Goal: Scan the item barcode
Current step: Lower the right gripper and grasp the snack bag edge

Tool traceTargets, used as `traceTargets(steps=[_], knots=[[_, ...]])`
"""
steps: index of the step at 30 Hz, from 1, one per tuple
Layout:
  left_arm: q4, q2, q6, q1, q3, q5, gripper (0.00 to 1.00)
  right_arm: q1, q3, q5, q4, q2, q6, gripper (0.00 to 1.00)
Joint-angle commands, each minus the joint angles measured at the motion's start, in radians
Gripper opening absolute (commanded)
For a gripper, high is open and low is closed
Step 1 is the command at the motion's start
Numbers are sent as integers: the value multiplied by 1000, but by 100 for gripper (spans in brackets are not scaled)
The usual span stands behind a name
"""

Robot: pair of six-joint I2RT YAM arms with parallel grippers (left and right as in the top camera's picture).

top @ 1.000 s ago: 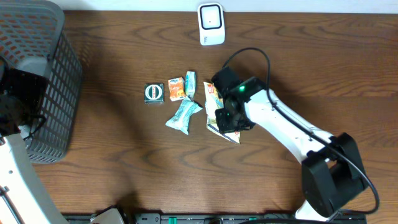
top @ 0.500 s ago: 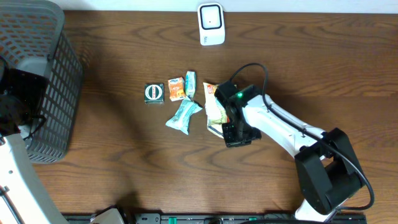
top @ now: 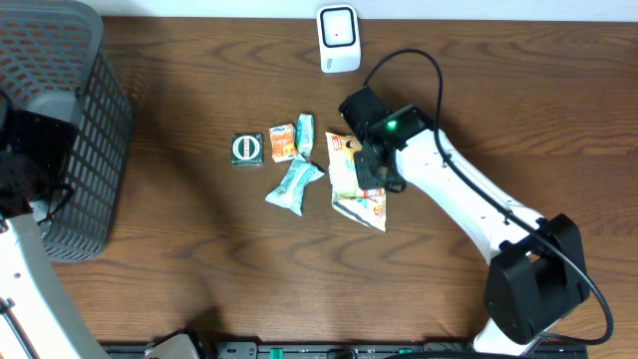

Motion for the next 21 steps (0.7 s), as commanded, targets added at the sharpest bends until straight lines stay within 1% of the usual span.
traceTargets(steps=[1, 7, 11, 15, 18, 21], knots=[[-3, 0, -2, 4, 3, -5, 97, -25, 0, 47, 67, -8, 7, 1], [-3, 0, -2, 4, 3, -5, 98, -29, -65, -5, 219, -5, 7, 1], [-3, 0, -2, 4, 3, -5, 98, -29, -136, -78, 351, 5, 2, 1], [-3, 0, -2, 4, 3, -5, 97, -29, -185, -192, 472, 36, -58, 7], [-3, 0, -2, 4, 3, -5, 98, -29, -186, -217, 495, 82, -68, 12], [-3, 0, -2, 4, 3, -5, 98, -29, -186, -221, 507, 138, -68, 13]])
